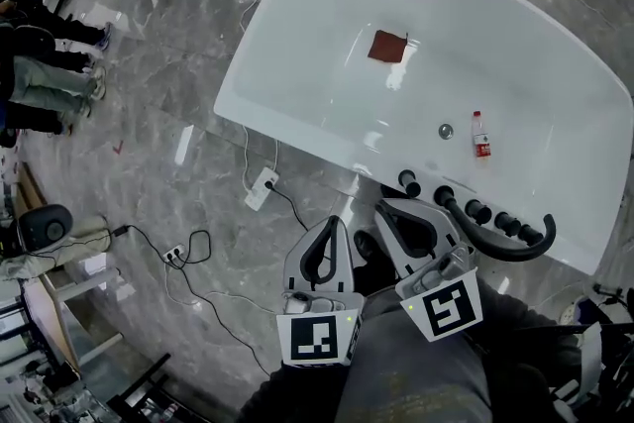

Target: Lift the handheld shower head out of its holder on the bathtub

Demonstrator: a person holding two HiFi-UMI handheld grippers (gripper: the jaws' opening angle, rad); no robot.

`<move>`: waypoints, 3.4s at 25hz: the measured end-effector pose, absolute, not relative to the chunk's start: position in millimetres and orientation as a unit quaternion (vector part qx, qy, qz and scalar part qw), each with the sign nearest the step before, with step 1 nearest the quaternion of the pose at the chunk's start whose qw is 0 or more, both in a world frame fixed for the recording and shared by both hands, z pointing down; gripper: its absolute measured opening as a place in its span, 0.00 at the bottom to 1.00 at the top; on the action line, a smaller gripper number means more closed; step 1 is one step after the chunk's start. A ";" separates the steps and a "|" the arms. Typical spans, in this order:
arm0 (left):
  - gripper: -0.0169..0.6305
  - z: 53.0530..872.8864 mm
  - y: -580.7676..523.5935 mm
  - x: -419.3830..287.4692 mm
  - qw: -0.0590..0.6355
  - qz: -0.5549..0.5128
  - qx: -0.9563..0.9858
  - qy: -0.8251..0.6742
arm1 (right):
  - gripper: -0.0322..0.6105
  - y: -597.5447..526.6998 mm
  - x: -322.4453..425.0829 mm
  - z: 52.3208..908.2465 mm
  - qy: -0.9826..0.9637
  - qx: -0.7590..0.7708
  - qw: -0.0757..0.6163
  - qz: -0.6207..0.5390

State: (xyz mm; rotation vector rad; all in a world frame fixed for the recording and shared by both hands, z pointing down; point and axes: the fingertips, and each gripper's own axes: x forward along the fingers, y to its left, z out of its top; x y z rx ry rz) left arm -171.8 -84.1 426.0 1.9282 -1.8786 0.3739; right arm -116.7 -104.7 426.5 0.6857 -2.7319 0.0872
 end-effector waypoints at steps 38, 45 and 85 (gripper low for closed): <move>0.03 545.2 -124.9 -140.2 0.207 0.145 0.729 -0.636 | 0.27 -139.5 -73.9 600.5 -0.926 0.299 0.220 0.071; 0.03 532.1 -122.0 -148.6 0.204 0.148 0.723 -0.643 | 0.26 -142.0 -74.3 597.8 -0.923 0.299 0.233 0.060; 0.03 401.3 -103.3 -163.1 0.178 0.117 0.724 -0.656 | 0.25 -142.7 -90.1 422.0 -0.937 0.309 0.163 -0.005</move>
